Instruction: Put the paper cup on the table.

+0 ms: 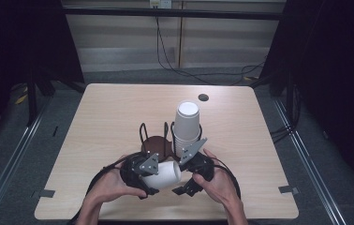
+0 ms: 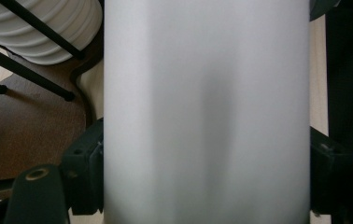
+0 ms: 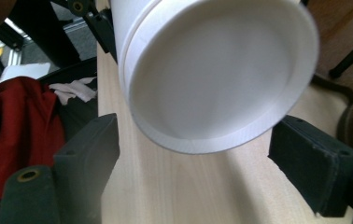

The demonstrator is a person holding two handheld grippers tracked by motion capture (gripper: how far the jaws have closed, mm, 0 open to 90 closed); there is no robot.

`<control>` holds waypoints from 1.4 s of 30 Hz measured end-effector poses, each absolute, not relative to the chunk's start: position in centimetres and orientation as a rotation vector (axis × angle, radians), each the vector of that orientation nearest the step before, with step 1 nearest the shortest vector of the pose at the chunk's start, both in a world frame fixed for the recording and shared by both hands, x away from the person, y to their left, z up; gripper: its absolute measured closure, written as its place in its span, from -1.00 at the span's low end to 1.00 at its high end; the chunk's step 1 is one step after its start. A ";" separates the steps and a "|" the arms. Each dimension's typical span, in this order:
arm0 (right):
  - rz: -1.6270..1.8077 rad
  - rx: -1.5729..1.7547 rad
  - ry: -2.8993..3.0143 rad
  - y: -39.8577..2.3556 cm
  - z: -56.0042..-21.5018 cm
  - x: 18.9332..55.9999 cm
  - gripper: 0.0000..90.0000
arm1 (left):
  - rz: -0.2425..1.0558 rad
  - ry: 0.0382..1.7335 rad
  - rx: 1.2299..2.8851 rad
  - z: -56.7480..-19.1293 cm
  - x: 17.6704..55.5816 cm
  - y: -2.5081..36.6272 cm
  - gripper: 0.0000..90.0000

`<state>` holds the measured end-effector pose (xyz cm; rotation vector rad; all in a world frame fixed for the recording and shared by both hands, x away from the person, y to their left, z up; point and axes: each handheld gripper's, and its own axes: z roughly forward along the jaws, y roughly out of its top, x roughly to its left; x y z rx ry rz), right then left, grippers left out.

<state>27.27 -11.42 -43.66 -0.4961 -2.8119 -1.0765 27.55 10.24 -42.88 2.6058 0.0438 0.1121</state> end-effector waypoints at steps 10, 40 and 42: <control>-0.978 -0.458 -2.808 -10.7 -43.2 27.8 -0.68 | 0.097 0.001 2.667 -42.7 27.5 9.5 -0.56; -0.932 -0.341 -2.778 -9.0 -43.2 28.1 -0.48 | 0.020 -0.068 2.644 -43.2 26.9 8.6 -0.56; -0.891 -0.349 -2.790 -9.0 -43.1 27.9 -0.46 | 0.016 -0.082 2.627 -43.1 26.9 8.7 -0.56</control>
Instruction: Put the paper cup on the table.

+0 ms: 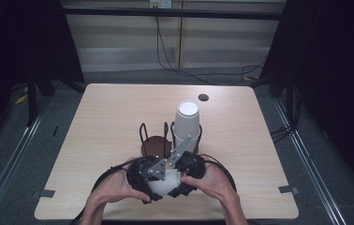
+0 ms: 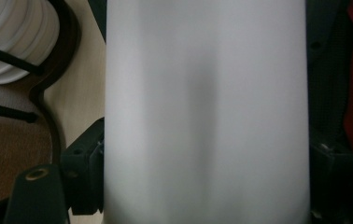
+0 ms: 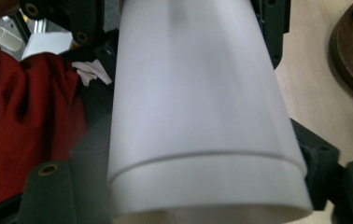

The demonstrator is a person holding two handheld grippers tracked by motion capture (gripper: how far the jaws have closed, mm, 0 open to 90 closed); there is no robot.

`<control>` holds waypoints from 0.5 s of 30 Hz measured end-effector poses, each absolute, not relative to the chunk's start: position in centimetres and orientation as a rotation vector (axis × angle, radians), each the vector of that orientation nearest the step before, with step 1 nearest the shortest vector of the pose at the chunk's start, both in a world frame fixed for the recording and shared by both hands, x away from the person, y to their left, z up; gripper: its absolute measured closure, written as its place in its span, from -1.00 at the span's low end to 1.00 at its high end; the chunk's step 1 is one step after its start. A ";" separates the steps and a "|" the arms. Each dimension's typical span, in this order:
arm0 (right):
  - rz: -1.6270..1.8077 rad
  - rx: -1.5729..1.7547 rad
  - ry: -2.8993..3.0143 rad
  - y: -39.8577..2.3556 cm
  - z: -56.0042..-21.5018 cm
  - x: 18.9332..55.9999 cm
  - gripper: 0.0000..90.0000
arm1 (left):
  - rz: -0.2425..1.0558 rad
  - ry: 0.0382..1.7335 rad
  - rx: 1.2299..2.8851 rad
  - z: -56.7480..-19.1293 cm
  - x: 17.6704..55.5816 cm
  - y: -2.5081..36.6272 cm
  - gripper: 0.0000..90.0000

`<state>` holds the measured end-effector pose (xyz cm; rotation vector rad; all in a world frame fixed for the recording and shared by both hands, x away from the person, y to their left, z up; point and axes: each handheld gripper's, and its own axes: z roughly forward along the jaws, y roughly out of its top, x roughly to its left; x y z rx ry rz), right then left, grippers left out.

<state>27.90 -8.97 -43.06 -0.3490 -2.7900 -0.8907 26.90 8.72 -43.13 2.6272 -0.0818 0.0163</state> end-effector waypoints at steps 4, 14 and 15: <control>-0.897 -0.368 -2.784 -9.1 -42.9 27.9 -0.44 | 0.018 -0.095 2.599 -43.2 27.0 8.9 -0.58; -0.935 -0.383 -2.793 -9.2 -42.9 28.0 -0.45 | 0.080 -0.091 2.555 -43.3 27.1 9.3 -0.65; -0.945 -0.380 -2.793 -9.2 -42.9 28.1 -0.45 | 0.080 -0.091 2.555 -43.3 27.2 9.4 -0.65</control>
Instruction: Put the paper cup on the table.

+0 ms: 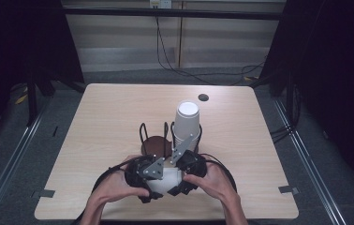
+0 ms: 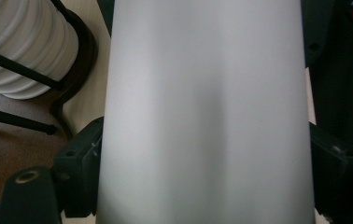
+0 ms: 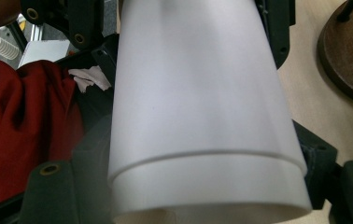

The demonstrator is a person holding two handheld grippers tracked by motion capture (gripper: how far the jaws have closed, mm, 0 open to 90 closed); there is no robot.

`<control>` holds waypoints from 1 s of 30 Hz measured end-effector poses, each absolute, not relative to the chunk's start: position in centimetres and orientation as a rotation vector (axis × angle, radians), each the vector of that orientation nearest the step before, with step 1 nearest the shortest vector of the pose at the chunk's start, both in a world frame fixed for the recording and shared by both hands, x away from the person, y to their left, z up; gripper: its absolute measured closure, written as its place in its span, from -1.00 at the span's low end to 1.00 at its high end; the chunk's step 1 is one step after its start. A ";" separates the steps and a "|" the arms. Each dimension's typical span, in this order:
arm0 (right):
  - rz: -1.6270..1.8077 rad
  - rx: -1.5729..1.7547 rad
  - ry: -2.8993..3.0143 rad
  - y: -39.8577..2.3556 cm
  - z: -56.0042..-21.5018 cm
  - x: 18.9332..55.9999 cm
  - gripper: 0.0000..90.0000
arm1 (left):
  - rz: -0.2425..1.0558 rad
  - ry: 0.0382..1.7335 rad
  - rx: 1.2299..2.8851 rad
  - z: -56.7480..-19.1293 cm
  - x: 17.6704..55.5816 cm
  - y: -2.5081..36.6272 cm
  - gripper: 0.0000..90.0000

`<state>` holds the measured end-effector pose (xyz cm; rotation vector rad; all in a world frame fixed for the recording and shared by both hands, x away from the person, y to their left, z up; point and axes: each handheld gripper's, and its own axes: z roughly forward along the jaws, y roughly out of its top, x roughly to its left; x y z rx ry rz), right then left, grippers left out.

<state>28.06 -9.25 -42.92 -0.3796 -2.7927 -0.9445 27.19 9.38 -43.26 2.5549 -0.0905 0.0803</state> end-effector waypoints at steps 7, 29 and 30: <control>-0.955 -0.401 -2.781 -9.7 -42.8 28.1 -0.45 | 0.056 -0.044 2.489 -43.7 27.7 9.8 -0.68; -0.995 -0.401 -2.736 -10.3 -43.2 28.2 -0.45 | 0.025 -0.082 2.370 -42.7 27.6 11.2 -0.70; -0.994 -0.405 -2.735 -10.3 -43.2 28.2 -0.45 | 0.025 -0.078 2.355 -42.5 27.6 11.4 -0.70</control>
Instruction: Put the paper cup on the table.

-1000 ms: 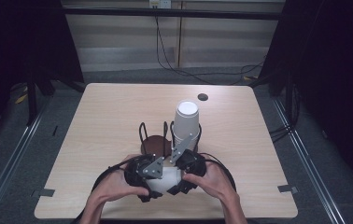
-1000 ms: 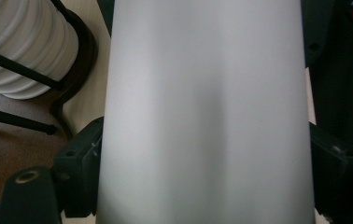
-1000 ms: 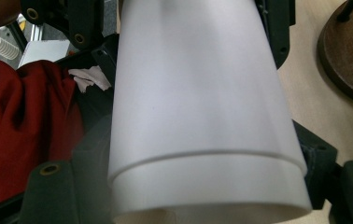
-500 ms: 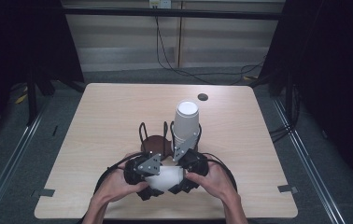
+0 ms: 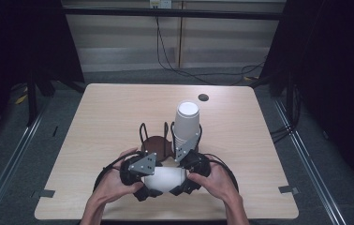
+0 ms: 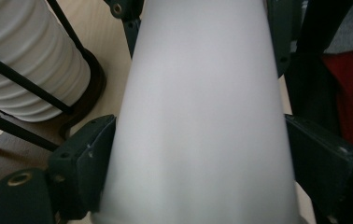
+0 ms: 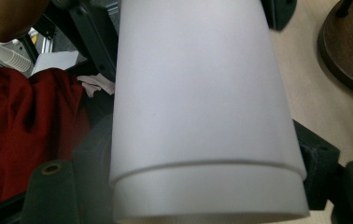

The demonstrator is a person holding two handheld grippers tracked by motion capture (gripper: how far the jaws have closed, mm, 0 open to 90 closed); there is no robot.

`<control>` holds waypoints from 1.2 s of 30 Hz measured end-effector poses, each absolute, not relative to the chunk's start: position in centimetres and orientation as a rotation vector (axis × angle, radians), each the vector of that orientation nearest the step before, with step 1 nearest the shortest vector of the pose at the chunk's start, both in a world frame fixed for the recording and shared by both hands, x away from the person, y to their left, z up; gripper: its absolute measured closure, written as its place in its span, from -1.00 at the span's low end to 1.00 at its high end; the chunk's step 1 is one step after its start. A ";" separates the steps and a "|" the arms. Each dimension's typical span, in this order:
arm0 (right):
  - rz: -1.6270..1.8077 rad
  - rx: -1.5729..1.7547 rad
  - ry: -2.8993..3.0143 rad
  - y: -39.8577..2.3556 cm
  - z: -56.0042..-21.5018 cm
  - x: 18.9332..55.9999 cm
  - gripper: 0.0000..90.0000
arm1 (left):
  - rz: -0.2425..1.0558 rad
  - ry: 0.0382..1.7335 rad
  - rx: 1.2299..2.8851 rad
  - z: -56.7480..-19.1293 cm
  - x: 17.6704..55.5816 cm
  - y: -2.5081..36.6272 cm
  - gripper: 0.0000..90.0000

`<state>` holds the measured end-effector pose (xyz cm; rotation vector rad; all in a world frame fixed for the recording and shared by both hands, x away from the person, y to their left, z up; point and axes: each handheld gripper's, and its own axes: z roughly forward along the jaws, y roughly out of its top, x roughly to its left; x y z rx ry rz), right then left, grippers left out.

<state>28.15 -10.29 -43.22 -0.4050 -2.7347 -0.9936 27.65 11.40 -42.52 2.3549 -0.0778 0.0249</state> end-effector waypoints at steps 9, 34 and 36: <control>-1.012 -0.480 -2.738 -11.5 -43.3 28.3 -0.45 | 0.029 -0.009 2.179 -41.6 28.3 13.0 -0.65; -1.322 -0.670 -2.631 -14.9 -45.0 27.7 -0.46 | 0.091 0.253 2.044 -43.7 27.5 16.0 -0.64; -1.337 -0.668 -2.622 -14.9 -45.2 27.7 -0.46 | 0.096 0.257 2.035 -43.9 27.4 16.1 -0.64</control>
